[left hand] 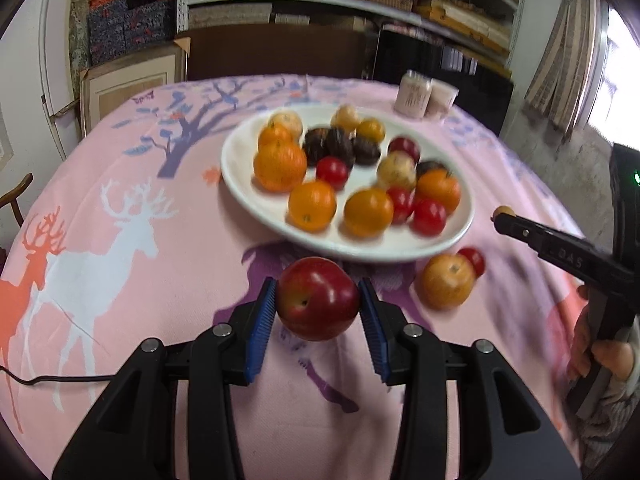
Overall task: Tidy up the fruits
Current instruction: 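Carry the tomato and tan fruit over the white plate and open both tools, then move the left tool toward a large tan-orange fruit while the right tool approaches a red tomato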
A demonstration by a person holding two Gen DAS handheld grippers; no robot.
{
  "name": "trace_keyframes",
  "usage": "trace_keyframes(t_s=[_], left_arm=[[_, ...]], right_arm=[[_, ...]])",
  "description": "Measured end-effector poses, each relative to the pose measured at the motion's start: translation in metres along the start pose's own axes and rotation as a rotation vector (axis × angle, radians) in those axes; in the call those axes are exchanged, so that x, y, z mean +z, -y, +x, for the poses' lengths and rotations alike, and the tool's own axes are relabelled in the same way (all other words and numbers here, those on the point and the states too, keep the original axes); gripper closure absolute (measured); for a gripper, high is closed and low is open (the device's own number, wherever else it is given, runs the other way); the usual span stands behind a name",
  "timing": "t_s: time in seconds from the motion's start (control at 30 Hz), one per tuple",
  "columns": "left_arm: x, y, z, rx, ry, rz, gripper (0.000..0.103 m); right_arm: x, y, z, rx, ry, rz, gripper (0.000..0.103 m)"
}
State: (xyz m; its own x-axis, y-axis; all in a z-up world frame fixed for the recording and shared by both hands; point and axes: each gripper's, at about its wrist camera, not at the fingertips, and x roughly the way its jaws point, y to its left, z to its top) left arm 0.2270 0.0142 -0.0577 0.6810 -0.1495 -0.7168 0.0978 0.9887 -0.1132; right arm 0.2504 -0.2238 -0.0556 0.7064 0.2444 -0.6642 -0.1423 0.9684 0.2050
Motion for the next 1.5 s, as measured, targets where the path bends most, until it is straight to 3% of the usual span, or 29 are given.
trace_keyframes(t_s=[0.2,0.37,0.5,0.67,0.83,0.87,0.9,0.97,1.13,1.3,1.4,1.5], left_arm=[[0.037,0.007,-0.005,-0.02,0.03,0.014,0.062],[0.087,0.01,0.009,-0.02,0.064,0.0,0.062],[0.114,0.011,0.035,0.009,0.068,0.009,0.062],[0.126,0.004,0.079,0.005,0.016,-0.007,0.062],[0.126,0.002,0.097,0.003,0.008,-0.001,0.061],[0.126,0.001,0.096,-0.003,0.012,-0.004,0.047],[0.125,0.0,0.095,-0.006,0.022,-0.01,0.04],[0.126,-0.005,0.085,0.013,0.056,-0.027,0.025],[0.123,-0.015,0.039,-0.001,0.129,-0.064,0.025],[0.083,-0.013,-0.002,0.03,0.177,-0.068,0.025],[0.048,-0.003,-0.012,0.021,0.153,-0.062,0.024],[0.017,0.021,-0.015,0.009,0.117,0.003,0.024]], right_arm=[[0.021,-0.006,-0.031,0.078,0.097,0.005,0.076],[0.067,-0.029,-0.036,0.109,0.125,-0.052,0.076],[0.099,-0.047,-0.009,0.097,0.114,-0.086,0.076],[0.103,-0.059,0.047,0.092,0.026,-0.111,0.076],[0.096,-0.058,0.074,0.084,-0.018,-0.118,0.076],[0.096,-0.055,0.077,0.104,-0.029,-0.102,0.069],[0.095,-0.052,0.078,0.128,-0.039,-0.085,0.046],[0.096,-0.043,0.074,0.159,-0.023,-0.03,0.04],[0.104,-0.032,0.015,0.191,0.118,0.006,0.039],[0.077,-0.022,-0.035,0.141,0.249,0.021,0.021],[0.045,-0.009,-0.047,0.111,0.27,0.058,0.017],[0.022,0.008,-0.048,0.084,0.225,0.107,0.017]])
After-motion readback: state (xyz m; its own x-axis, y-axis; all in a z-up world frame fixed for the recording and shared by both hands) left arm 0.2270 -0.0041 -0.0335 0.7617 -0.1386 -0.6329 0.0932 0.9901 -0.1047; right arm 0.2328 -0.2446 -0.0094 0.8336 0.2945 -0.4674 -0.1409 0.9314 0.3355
